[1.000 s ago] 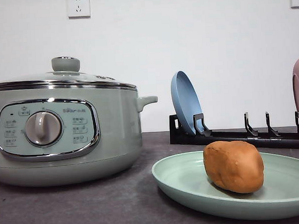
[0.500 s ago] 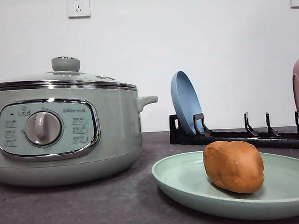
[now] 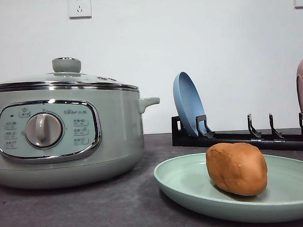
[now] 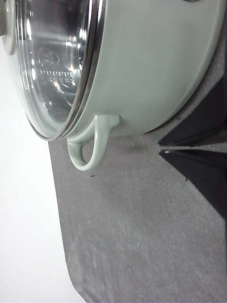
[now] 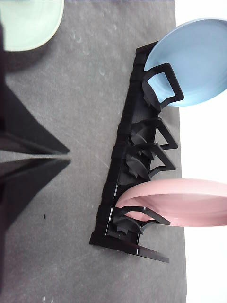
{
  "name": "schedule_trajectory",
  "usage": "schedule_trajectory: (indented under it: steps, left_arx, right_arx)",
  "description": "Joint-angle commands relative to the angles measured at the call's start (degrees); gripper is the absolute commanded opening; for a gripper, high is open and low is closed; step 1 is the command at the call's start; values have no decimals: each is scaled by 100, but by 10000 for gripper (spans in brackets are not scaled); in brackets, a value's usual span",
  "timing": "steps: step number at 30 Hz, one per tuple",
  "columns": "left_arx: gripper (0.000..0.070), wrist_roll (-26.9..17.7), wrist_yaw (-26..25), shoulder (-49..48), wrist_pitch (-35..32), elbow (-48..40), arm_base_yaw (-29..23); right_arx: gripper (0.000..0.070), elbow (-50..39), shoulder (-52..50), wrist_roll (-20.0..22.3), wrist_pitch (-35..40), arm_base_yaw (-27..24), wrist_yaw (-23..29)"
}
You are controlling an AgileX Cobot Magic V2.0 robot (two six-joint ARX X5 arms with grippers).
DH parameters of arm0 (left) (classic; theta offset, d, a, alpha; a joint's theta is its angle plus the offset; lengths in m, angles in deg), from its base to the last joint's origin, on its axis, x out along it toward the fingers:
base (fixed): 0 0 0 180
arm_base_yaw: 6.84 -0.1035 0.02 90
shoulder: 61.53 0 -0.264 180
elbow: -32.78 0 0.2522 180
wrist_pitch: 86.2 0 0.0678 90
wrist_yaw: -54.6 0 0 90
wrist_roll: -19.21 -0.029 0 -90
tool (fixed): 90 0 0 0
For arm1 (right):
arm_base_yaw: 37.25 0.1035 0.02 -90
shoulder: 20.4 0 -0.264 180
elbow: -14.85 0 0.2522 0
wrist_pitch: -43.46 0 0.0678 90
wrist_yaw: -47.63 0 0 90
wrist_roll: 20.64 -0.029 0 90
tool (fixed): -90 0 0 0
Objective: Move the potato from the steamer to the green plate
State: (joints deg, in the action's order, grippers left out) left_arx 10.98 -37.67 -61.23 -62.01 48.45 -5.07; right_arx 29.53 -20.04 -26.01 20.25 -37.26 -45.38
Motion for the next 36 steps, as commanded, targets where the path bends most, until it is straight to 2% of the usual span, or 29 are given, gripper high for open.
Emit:
schedule_trajectory:
  steps: [1, 36]
  left_arx:
    - [3, 17, -6, -13, 57, -102, -4]
    - [3, 15, -6, -13, 57, -101, -4]
  right_arx:
    - [0, -26, -15, 7, 57, -2, 4]
    - [0, -26, -15, 7, 57, -2, 3]
